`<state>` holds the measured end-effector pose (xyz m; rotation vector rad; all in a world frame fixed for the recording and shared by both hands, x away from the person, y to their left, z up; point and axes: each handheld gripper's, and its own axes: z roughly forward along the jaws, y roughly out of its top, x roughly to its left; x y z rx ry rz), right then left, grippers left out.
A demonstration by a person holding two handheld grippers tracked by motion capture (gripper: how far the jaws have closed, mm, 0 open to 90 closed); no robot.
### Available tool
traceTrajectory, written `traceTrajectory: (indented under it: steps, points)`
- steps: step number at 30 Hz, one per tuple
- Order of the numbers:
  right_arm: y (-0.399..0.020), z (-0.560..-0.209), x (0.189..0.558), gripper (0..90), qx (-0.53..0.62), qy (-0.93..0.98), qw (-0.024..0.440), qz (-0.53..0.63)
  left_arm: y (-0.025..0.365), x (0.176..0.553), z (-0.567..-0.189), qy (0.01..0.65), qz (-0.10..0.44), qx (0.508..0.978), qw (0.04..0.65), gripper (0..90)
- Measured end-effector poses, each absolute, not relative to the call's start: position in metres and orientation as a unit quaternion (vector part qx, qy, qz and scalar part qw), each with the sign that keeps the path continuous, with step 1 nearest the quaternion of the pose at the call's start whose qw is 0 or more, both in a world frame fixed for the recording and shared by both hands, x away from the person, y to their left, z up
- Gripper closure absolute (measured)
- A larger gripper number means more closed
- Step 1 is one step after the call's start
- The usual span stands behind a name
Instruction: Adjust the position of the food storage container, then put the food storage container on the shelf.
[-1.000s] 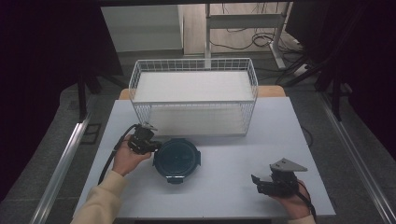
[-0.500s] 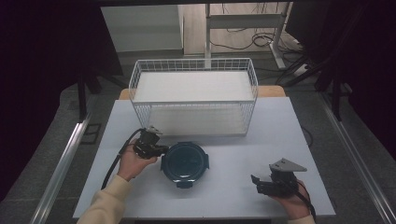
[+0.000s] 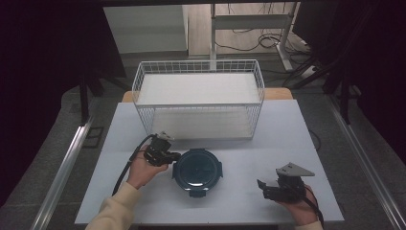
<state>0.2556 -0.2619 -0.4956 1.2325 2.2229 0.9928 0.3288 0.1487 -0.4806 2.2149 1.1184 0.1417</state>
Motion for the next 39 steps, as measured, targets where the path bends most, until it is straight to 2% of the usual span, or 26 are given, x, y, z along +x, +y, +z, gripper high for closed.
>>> traceTrajectory:
  steps: [2, 7, 9, 13, 17, 19, 23, 26, 30, 39]
  points:
    - [-0.262, -0.496, 0.256, 18.2, 0.442, 0.798, 0.206, 0.356, 0.150, 0.329, -0.482, 0.425, 0.056, 0.841, 0.331, 90.0]
    - [-0.263, -0.494, 0.256, 18.1, 0.443, 0.794, 0.212, 0.359, 0.151, 0.324, -0.477, 0.426, 0.108, 0.833, 0.336, 89.7]
    - [-0.264, -0.491, 0.255, 18.1, 0.443, 0.790, 0.213, 0.366, 0.155, 0.315, -0.470, 0.433, 0.144, 0.822, 0.340, 88.1]
    - [-0.264, -0.491, 0.256, 18.1, 0.439, 0.791, 0.212, 0.369, 0.166, 0.289, -0.462, 0.441, 0.159, 0.801, 0.372, 83.2]
    - [-0.264, -0.492, 0.256, 18.1, 0.438, 0.792, 0.211, 0.368, 0.176, 0.269, -0.466, 0.456, 0.165, 0.789, 0.377, 65.8]
    - [-0.263, -0.492, 0.255, 18.1, 0.435, 0.793, 0.212, 0.370, 0.181, 0.262, -0.469, 0.469, 0.154, 0.783, 0.378, 52.4]
    - [-0.262, -0.491, 0.255, 18.1, 0.430, 0.795, 0.208, 0.373, 0.191, 0.249, -0.473, 0.485, 0.134, 0.773, 0.386, 39.2]
    - [-0.259, -0.491, 0.255, 18.0, 0.424, 0.797, 0.204, 0.379, 0.197, 0.243, -0.472, 0.486, 0.115, 0.767, 0.403, 32.9]
    - [-0.257, -0.492, 0.255, 17.2, 0.416, 0.801, 0.200, 0.381, 0.202, 0.239, -0.470, 0.491, 0.099, 0.756, 0.421, 30.2]
    - [-0.258, -0.490, 0.255, 17.1, 0.423, 0.793, 0.195, 0.392, 0.204, 0.240, -0.475, 0.496, 0.088, 0.750, 0.429, 31.2]
